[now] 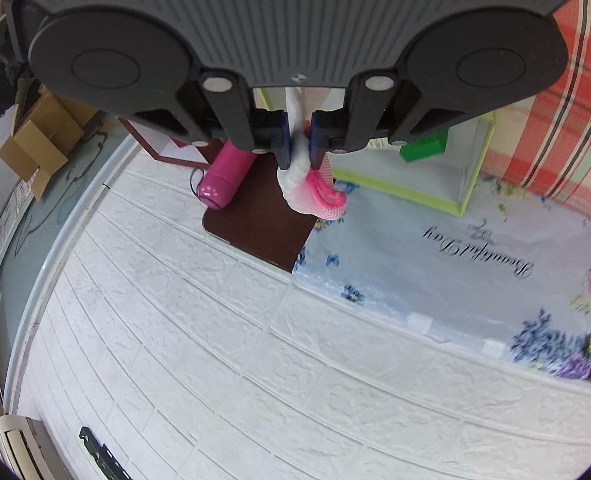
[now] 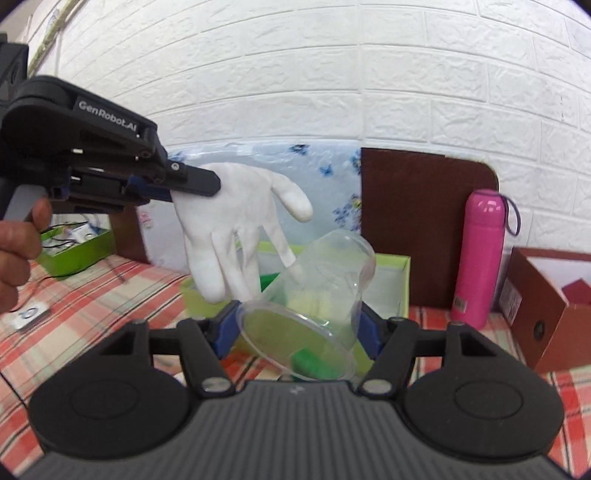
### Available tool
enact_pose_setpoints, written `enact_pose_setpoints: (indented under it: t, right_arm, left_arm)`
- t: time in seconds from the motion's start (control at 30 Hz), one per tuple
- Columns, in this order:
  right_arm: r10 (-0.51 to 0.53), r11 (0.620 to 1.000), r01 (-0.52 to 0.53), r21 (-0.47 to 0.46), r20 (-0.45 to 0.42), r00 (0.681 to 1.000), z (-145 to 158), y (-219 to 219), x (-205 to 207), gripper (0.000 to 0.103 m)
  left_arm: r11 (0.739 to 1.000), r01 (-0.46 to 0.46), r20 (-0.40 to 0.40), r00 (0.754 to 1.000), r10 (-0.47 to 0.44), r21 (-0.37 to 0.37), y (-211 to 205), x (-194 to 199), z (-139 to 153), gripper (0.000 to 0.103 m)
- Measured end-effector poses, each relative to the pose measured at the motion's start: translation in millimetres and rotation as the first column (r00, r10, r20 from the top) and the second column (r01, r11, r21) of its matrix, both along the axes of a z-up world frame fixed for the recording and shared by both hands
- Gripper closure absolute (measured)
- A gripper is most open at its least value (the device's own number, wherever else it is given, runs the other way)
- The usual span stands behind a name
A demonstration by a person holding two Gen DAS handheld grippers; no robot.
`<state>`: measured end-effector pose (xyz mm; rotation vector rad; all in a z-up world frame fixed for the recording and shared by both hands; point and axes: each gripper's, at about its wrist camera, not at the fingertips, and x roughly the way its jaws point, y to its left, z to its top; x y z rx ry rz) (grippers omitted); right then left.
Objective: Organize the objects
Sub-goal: 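Carry the glove with left tool into the lime-green box, then release glove in box and return left tool to the pile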
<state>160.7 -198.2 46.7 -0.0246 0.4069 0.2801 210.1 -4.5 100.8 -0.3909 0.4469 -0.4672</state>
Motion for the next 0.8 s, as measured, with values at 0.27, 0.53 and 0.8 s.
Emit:
enact_pose_setpoints:
  t: [0.27, 0.53, 0.8]
  right_arm:
    - [-0.062, 0.997, 0.061, -0.052, -0.018, 0.998, -21, 1, 77, 0.038]
    - [-0.058, 0.994, 0.049, -0.093, -0.094, 0.994, -62, 5, 115, 0.014]
    - [-0.101, 0.994, 0.098, -0.040, -0.073, 0.992, -59, -13, 78, 0.000]
  left_arm:
    - [0.999, -0.034, -0.064, 0.997, 0.036, 0.034, -21, 76, -31, 0.094]
    - [0.991, -0.027, -0.173, 0.984, 0.049, 0.130, -30, 102, -82, 0.048]
    - [0.977, -0.088, -0.126, 0.986, 0.114, 0.193, -9, 75, -75, 0.025]
